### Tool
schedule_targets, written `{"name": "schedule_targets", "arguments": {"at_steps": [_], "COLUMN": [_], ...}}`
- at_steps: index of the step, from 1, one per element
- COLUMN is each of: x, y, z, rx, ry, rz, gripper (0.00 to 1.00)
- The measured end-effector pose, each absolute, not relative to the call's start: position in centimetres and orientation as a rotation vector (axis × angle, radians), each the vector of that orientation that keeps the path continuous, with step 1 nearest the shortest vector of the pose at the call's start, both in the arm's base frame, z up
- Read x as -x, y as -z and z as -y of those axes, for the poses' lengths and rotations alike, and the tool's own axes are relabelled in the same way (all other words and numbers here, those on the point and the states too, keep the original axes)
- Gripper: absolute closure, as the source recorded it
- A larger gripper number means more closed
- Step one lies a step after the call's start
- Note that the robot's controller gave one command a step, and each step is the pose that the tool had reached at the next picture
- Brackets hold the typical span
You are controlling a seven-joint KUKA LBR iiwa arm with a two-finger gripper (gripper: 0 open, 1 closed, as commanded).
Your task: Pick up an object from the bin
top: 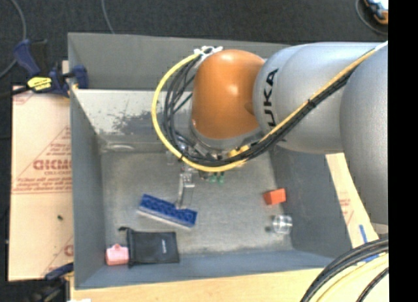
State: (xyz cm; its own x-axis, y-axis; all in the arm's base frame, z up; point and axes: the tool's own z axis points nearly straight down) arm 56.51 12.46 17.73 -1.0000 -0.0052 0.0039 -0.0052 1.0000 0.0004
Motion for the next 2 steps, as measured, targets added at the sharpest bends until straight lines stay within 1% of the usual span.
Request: {"name": "schedule_targets", "arguments": {"at_steps": [1,2], "x": [-56.6,-53.5], "y": [-18.2,-12.1], "z": [-12.4,-12.2], "rx": [-0.002,-0.22], "ry": [0.002,0.001], "rz": [3.145,3.136], "gripper": [0.0,0.0]}}
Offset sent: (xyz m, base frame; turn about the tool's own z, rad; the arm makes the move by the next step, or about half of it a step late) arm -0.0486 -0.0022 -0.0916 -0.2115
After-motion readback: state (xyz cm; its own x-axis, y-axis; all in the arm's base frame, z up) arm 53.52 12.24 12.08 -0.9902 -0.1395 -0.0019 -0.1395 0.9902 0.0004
